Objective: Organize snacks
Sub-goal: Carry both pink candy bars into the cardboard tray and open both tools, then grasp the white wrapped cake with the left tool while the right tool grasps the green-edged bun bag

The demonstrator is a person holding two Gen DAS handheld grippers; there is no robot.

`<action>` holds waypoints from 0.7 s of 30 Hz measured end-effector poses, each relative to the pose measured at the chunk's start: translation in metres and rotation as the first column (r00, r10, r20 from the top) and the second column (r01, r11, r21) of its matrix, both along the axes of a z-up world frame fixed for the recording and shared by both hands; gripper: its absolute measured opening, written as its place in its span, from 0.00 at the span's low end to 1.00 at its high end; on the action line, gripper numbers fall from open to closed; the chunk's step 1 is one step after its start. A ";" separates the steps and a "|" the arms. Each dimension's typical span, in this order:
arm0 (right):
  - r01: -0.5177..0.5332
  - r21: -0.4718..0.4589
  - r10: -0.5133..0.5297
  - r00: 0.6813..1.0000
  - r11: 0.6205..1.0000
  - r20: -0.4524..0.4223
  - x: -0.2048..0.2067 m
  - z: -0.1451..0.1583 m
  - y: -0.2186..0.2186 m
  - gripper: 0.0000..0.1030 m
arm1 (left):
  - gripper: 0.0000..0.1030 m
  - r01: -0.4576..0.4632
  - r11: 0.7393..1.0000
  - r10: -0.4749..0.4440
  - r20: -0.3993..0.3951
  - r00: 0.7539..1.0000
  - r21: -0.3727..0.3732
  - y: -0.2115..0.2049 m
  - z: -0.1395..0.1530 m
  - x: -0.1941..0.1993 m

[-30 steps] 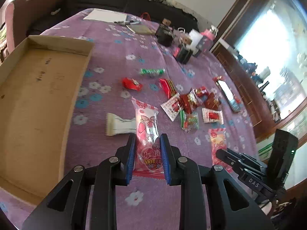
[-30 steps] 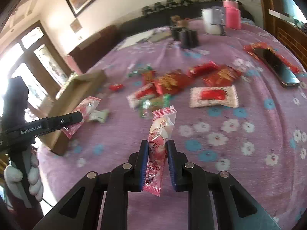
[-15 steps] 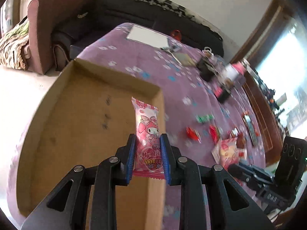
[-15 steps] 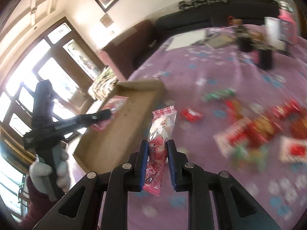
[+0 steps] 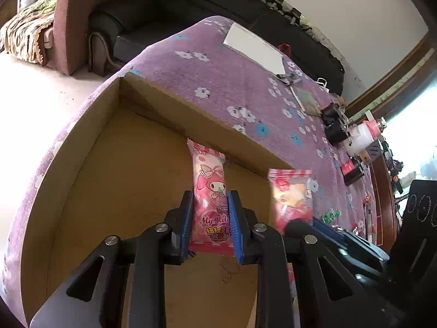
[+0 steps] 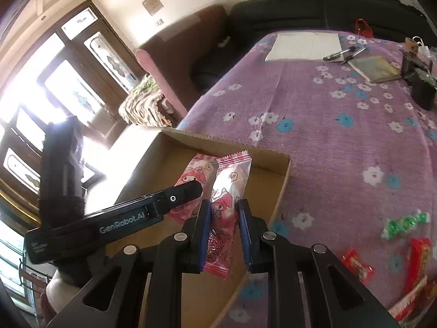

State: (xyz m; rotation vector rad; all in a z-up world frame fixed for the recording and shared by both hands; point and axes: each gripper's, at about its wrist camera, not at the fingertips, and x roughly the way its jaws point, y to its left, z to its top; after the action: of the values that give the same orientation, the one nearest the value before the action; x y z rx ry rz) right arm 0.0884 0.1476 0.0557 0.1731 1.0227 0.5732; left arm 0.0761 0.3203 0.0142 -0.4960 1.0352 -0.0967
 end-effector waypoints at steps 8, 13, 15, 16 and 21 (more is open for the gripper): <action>0.002 -0.065 0.000 0.999 0.998 0.037 0.008 -0.010 0.013 0.23 | 0.50 -0.014 1.000 0.014 -0.006 1.000 0.006 0.004 0.000 0.001; 0.020 -0.062 -0.016 0.997 0.998 0.074 0.002 0.003 0.003 0.23 | 0.57 -0.056 0.998 0.057 0.040 0.998 -0.014 0.013 0.015 -0.012; 0.035 -0.048 -0.031 0.995 0.998 0.098 -0.004 0.014 -0.010 0.25 | 0.57 -0.067 0.998 0.068 0.071 0.995 -0.015 0.014 0.026 -0.021; 0.042 -0.043 -0.037 0.993 0.998 0.108 -0.008 0.018 -0.016 0.25 | 0.57 -0.071 0.997 0.071 0.090 0.993 -0.011 0.013 0.033 -0.027; 0.089 -0.046 -0.080 0.982 0.995 0.169 -0.037 0.035 -0.065 0.27 | 0.57 -0.059 0.998 0.053 0.209 0.977 0.022 -0.008 0.073 -0.067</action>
State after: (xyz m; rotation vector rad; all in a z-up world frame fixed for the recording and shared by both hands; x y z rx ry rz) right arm 0.0510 0.0825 0.0903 0.1185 0.8624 0.4738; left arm 0.0090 0.3126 0.0872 -0.4785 0.8160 -0.0815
